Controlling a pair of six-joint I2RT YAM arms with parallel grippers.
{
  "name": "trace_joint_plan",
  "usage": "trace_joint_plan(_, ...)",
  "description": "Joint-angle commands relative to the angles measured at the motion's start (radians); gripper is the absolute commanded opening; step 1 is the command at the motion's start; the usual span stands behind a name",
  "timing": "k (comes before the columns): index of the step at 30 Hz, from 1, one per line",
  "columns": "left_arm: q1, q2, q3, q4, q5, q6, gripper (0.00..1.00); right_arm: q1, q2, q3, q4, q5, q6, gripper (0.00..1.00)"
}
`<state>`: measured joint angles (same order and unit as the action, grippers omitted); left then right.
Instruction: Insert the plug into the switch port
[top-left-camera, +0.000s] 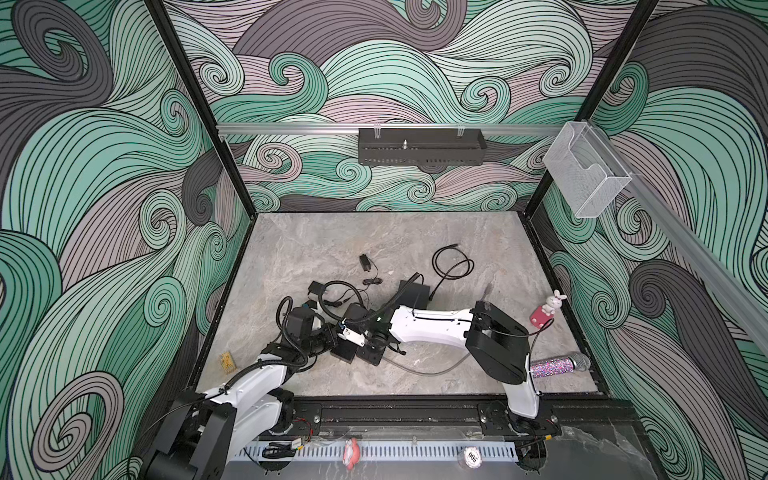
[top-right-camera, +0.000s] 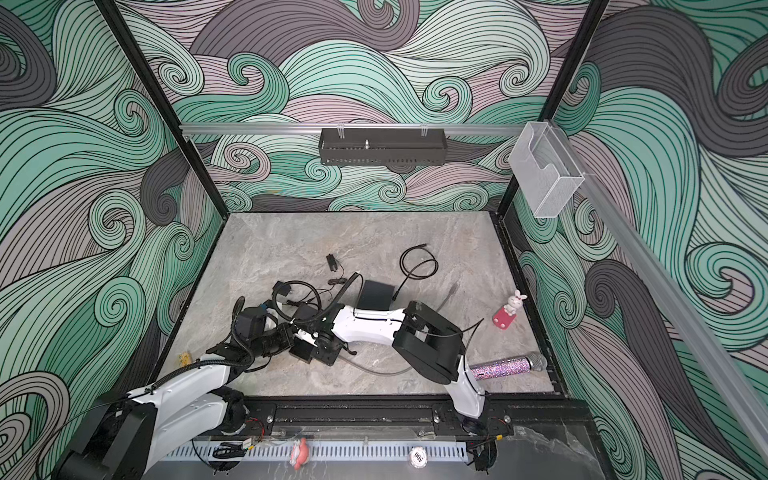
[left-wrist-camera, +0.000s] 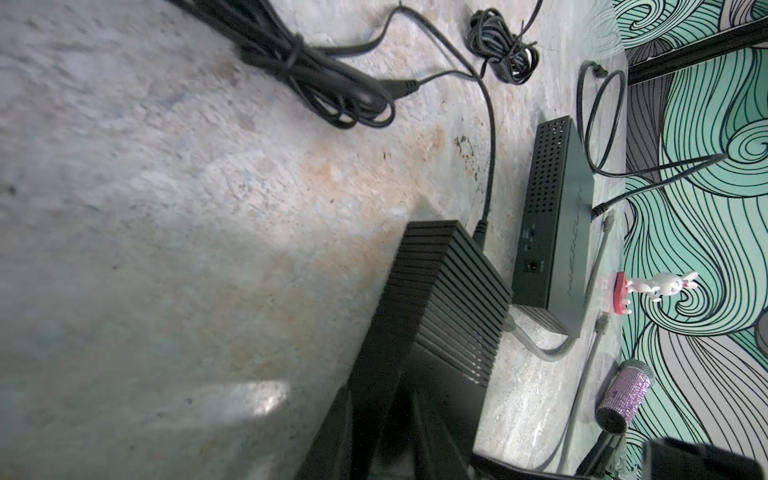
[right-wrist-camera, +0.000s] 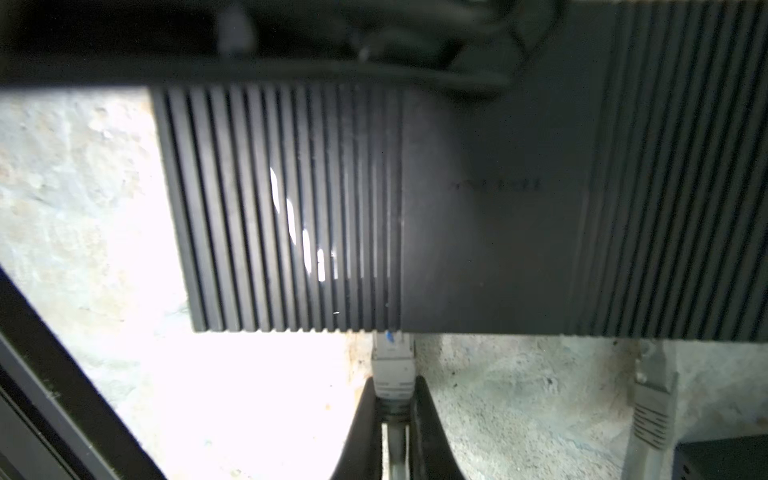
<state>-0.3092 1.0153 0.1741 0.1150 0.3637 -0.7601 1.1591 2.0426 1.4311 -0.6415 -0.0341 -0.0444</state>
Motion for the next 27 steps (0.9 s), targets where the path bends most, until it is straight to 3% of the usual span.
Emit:
trace_joint_plan(1,-0.068,0.006,-0.040,-0.134,0.172,-0.037,0.24,-0.007,0.017,0.091,0.320,0.034,-0.002,0.00)
trace_joint_plan(27,-0.134,0.051,-0.036,-0.085,0.158,-0.056,0.22,-0.029,0.081,0.216,0.322,-0.013,-0.118,0.00)
